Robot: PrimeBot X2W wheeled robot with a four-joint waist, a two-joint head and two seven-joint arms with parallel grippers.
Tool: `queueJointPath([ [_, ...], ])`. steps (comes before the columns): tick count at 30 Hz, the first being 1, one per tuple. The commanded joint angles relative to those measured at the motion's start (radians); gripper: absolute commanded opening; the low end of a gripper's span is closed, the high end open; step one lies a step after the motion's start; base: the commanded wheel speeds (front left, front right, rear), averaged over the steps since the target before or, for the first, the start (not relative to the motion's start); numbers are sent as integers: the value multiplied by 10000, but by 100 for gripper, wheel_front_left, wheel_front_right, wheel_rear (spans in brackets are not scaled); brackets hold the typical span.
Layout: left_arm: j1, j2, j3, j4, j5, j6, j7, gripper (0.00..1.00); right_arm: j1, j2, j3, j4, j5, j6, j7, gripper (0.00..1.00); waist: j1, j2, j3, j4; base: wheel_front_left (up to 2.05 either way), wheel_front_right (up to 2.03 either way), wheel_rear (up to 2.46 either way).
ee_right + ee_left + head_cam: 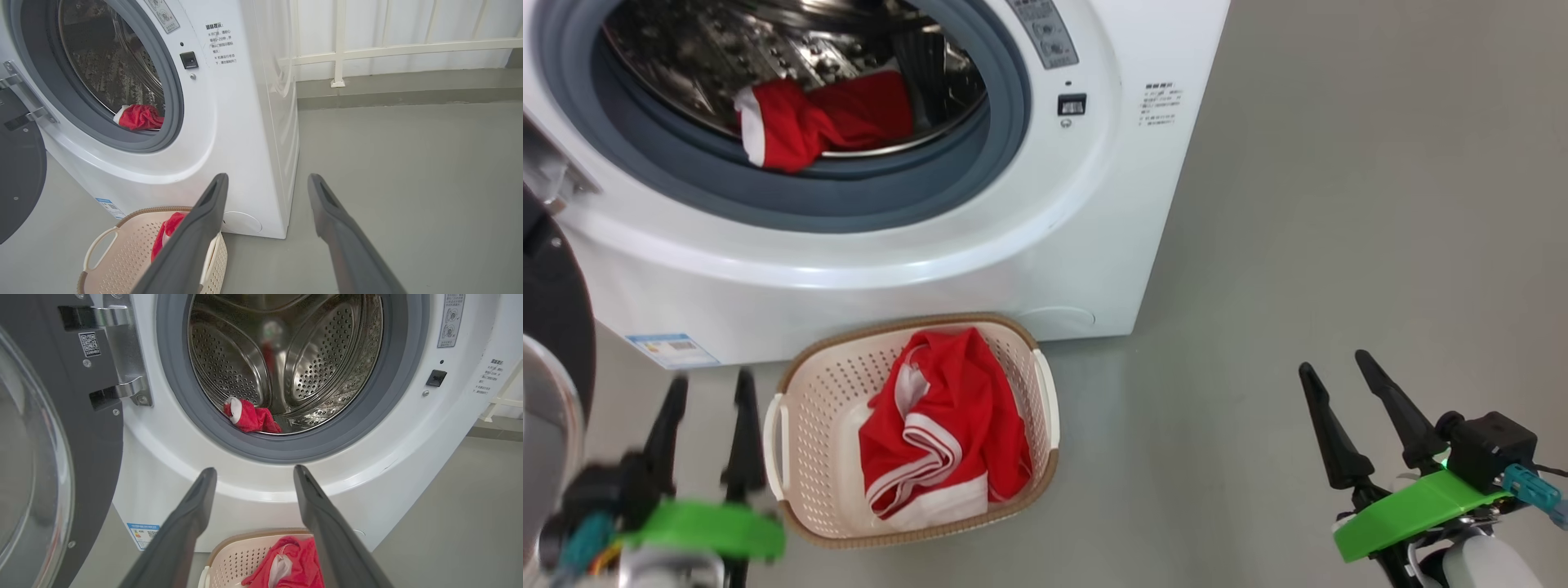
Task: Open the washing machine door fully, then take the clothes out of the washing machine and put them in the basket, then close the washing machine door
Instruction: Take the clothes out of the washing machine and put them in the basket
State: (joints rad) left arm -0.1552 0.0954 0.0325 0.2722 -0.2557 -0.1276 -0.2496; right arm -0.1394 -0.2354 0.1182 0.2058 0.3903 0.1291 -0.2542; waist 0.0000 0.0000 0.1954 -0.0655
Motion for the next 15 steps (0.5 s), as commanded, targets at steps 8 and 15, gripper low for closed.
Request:
queueJointPath([
  [8, -3972, 674, -526, 1877, 719, 17, 647, 100, -903, 402, 409, -364, -94, 16, -76, 100, 0, 0, 1496, -339, 0, 0, 0],
  [15, -6427, 1003, -1285, 3297, 1711, 320, 1549, 100, -1506, 765, 583, -372, -204, 16, -76, 100, 0, 0, 2336, -646, 0, 0, 0],
])
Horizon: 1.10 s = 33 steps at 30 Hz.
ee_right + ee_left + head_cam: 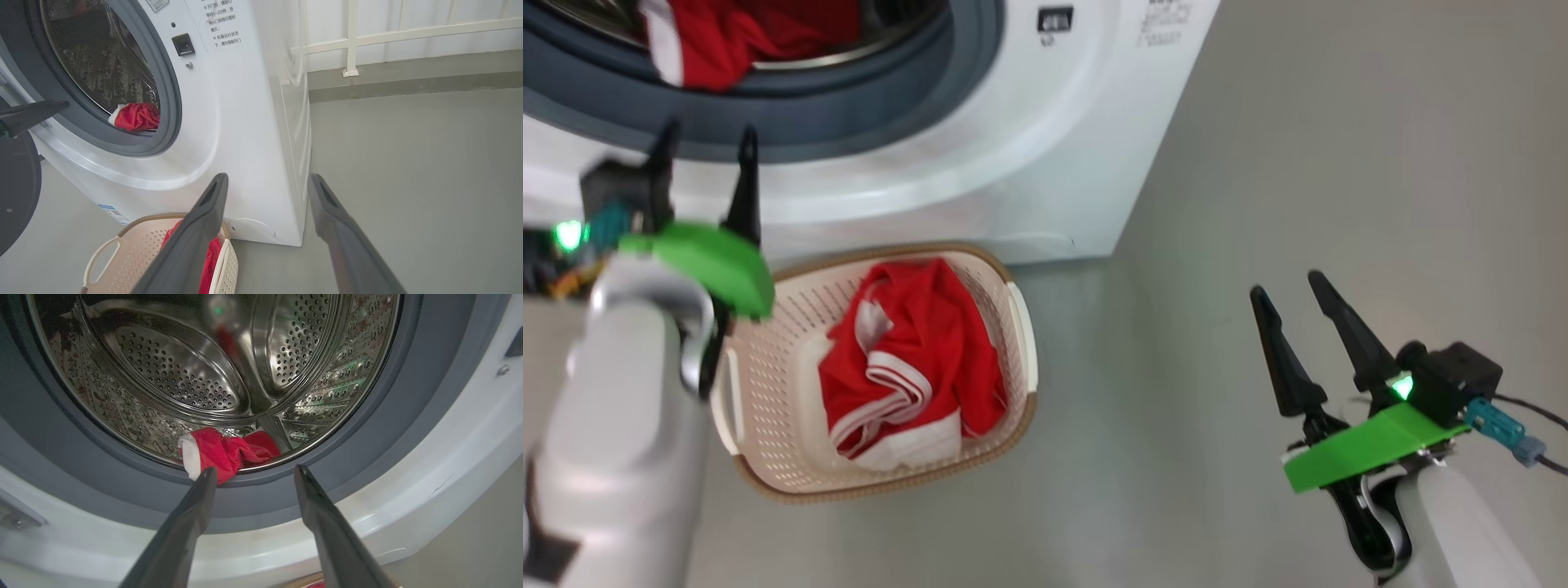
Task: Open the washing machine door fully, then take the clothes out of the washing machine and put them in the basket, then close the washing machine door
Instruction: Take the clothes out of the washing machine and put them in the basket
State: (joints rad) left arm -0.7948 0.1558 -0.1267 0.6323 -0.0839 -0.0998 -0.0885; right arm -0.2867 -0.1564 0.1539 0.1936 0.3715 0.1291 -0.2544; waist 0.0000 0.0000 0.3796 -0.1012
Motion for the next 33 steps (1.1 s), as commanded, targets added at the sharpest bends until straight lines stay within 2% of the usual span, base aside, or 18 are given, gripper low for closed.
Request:
queueJointPath([
  [1, -417, 477, 168, -51, 204, 122, 86, 100, -124, 27, 253, -253, -31, 16, -74, 100, 0, 0, 619, -342, 0, 0, 0],
  [7, -2423, 874, -673, 1456, 1377, 477, 640, 100, -620, 281, 385, -269, -66, 16, -74, 100, 0, 0, 1238, -677, 0, 0, 0],
  [15, -4392, 1340, -1334, 3602, 2199, 688, 841, 100, -1107, 543, 644, -273, -84, 16, -74, 100, 0, 0, 1789, -1159, 0, 0, 0],
  [23, -5656, 1794, -1489, 5195, 2377, 985, 863, 100, -1424, 794, 892, -261, -46, 16, -74, 100, 0, 0, 2143, -1654, 0, 0, 0],
  [29, -6271, 2212, -1667, 5908, 2518, 1196, 893, 100, -1581, 903, 1069, -258, -4, 16, -74, 100, 0, 0, 2353, -1984, 0, 0, 0],
  [33, -6476, 2396, -1762, 6131, 2525, 1184, 860, 100, -1569, 943, 1097, -227, 10, 16, -74, 100, 0, 0, 2431, -2089, 0, 0, 0],
])
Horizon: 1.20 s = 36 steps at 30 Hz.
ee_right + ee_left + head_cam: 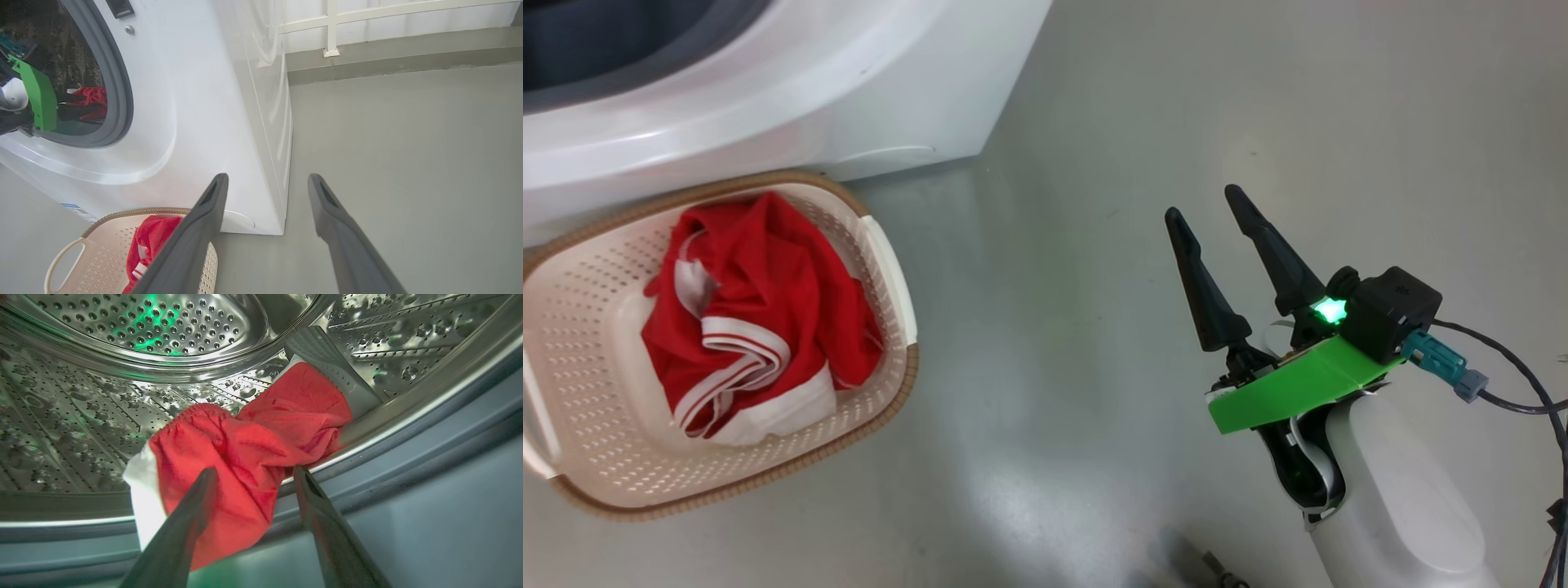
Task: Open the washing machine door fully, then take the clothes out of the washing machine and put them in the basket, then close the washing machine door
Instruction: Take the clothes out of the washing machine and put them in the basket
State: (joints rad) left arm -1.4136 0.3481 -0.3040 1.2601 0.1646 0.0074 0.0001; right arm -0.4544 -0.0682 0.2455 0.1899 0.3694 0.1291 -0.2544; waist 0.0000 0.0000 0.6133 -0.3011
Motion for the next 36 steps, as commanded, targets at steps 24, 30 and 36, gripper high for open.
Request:
queueJointPath([
  [24, 442, -373, 669, 21, -1559, -140, -2319, 0, 352, -148, -199, -84, -82, 16, -74, 100, 0, 0, -721, 532, 0, 0, 0],
  [30, 1381, -822, 1708, -816, -2986, -897, -2606, 0, 790, -374, -396, -42, -56, 16, -74, 100, 0, 0, -1378, 875, 0, 0, 0],
  [36, 2708, -1090, 2517, -2686, -4029, -1242, -2615, 0, 1192, -580, -563, -34, -15, 16, -74, 100, 0, 0, -1899, 1173, 0, 0, 0],
])
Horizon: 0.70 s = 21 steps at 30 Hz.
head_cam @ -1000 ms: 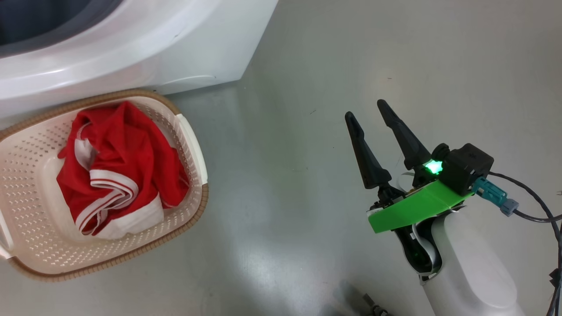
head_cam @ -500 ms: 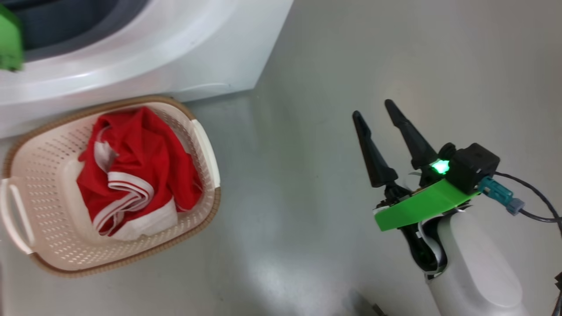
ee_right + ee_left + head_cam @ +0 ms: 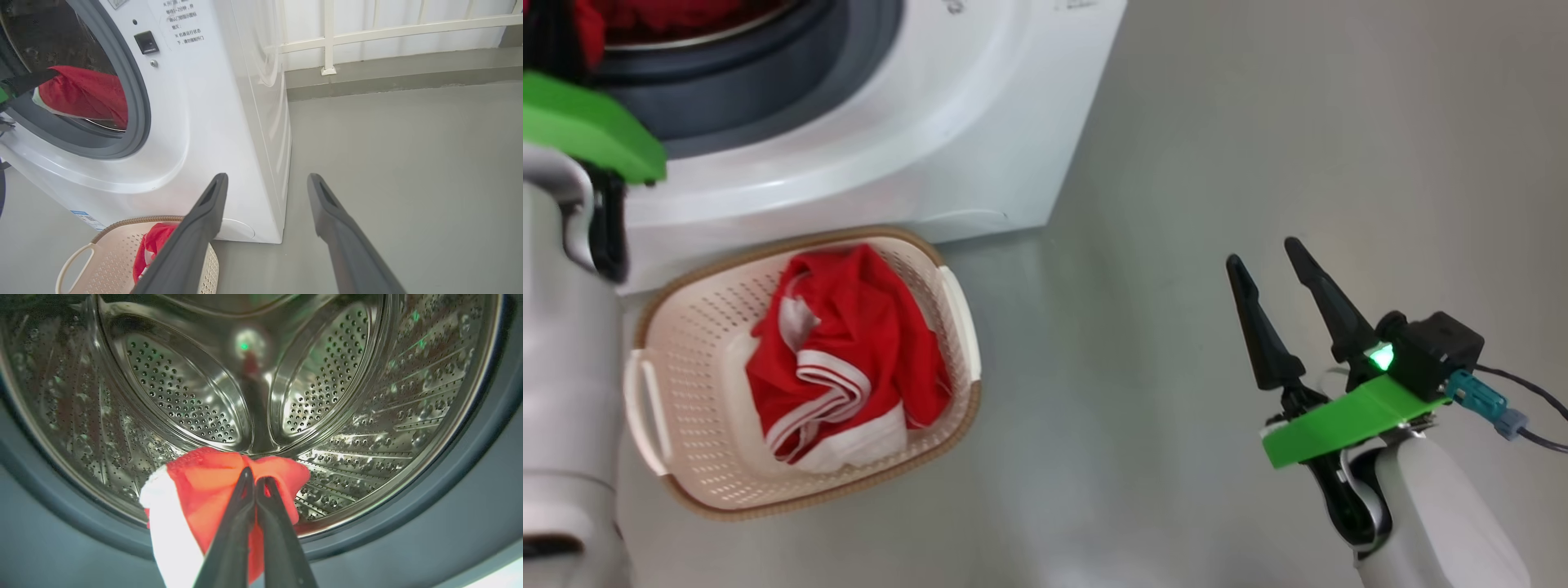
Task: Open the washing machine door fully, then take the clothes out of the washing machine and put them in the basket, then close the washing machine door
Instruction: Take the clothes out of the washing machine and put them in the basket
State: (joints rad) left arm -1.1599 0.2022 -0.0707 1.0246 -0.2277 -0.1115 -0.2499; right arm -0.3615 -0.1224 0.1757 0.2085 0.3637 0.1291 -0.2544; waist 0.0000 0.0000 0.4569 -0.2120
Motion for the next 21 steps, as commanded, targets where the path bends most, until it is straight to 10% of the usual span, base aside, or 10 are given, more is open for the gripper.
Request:
queueJointPath([
  [1, 371, 320, 281, -639, -252, -91, -115, 0, 321, -73, 96, -226, 51, 16, -74, 100, 0, 0, -389, 337, 0, 0, 0],
  [21, 4702, -476, 853, -6942, -2208, -190, -117, 0, 1362, -574, -586, -411, 93, 16, -74, 100, 0, 0, -1440, 1198, 0, 0, 0],
])
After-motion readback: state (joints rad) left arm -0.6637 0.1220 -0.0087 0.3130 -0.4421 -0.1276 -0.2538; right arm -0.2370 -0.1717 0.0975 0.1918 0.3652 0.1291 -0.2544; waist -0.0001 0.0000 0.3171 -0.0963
